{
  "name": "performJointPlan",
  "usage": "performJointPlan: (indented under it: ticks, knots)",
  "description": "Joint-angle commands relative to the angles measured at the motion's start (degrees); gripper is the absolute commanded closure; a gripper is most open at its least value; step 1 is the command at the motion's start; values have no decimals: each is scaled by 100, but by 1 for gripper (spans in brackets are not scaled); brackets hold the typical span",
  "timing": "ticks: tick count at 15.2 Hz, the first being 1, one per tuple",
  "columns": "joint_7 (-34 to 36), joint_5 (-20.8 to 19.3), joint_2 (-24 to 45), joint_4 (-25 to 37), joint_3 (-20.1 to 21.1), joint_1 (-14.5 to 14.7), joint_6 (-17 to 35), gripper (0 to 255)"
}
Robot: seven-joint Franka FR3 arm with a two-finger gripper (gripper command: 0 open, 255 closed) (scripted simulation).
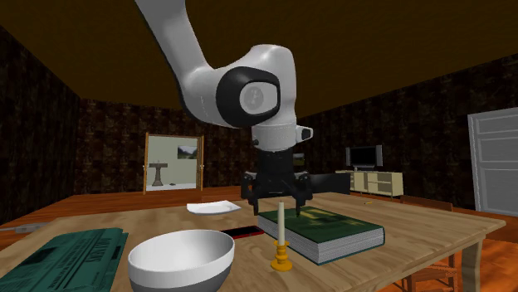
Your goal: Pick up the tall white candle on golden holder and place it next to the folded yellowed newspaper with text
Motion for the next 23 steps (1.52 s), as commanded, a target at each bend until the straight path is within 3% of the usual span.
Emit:
performJointPlan:
  ticks: [1, 9, 16, 17, 23]
  knots:
    - [-897, 956, 446, 151, -465, 559, 384, 0]
    - [-2177, 2693, 1328, 455, -720, 1124, 652, 0]
    - [-2175, 2690, 1327, 455, -708, 1112, 652, 0]
    - [-2175, 2690, 1327, 455, -708, 1112, 652, 255]
    - [-2172, 2686, 1325, 454, -708, 1112, 652, 255]
